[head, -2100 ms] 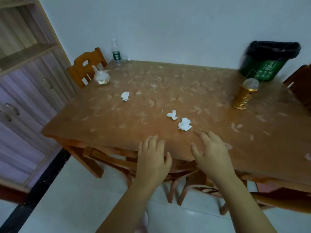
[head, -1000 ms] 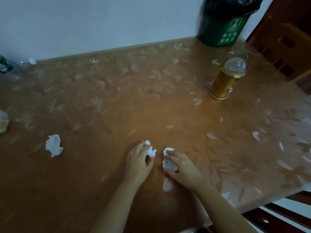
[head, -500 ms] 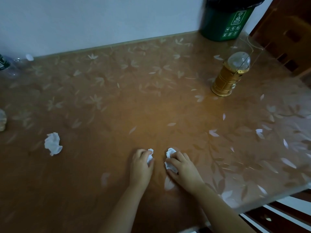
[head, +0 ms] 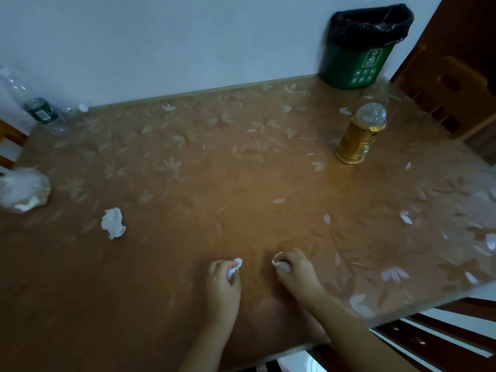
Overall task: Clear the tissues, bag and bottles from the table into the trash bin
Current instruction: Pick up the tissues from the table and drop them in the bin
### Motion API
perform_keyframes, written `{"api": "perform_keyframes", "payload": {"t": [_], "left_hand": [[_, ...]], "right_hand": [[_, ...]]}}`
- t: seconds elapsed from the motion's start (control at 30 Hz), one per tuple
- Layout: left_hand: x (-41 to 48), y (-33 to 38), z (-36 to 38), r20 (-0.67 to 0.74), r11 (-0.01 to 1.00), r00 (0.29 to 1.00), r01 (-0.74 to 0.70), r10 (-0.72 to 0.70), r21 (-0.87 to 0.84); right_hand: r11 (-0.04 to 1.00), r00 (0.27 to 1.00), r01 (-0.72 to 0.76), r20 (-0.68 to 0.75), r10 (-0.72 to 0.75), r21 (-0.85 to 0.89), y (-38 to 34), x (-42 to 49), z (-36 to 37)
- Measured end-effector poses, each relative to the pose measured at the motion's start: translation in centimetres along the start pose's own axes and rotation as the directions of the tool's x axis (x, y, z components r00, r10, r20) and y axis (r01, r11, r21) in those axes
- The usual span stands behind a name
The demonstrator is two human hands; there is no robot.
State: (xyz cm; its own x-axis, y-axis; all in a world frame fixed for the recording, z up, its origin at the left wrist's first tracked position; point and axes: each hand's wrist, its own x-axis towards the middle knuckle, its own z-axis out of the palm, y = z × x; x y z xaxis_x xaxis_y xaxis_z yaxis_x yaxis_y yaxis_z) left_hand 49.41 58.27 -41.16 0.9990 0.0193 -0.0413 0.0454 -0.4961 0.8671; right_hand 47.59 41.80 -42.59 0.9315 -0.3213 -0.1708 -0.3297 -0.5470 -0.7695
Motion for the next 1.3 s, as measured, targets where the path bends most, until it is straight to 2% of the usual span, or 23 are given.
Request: {"api": "perform_keyframes", "payload": {"t": [0.13,0.27,0.5,0.77,0.97,1.3], "left_hand": [[-2.2,2.5,-1.7,-0.085,0.996,0.995,-0.052,0.046,-0.071],[-4.5,5.7,-2.8,-0.149,0.97,0.979,-0.163,0.137,-0.179],[-8.5,10.5,-1.8,-0.026,0.883,0.976,-0.205,0.215,-0.421],[-13.5,17.0,3.0,0.115,0.808,0.946,-0.191,0.303,-0.557],[-20.1,23.0,11.8,0.282,0.797,0.858,-0.213,0.43,-0.566],[-34.8,34.0,29.4,0.465,0.75,0.639,-0.283,0.612,-0.598]], "right_hand": [[0.995,0.994,0.046,-0.1,-0.037,0.09,-3.0,-2.7,-2.4],[0.984,0.978,0.079,-0.202,-0.046,0.159,-5.1,-6.9,-4.9],[0.98,0.905,0.159,-0.416,-0.095,0.123,-5.5,-13.9,-10.0],[0.983,0.81,0.166,-0.578,-0.095,0.072,-3.3,-18.8,-18.4],[0.991,0.666,0.116,-0.745,-0.027,0.069,3.5,-23.7,-27.0],[0.997,0.463,0.054,-0.886,0.024,0.055,17.5,-32.4,-44.0]]}}
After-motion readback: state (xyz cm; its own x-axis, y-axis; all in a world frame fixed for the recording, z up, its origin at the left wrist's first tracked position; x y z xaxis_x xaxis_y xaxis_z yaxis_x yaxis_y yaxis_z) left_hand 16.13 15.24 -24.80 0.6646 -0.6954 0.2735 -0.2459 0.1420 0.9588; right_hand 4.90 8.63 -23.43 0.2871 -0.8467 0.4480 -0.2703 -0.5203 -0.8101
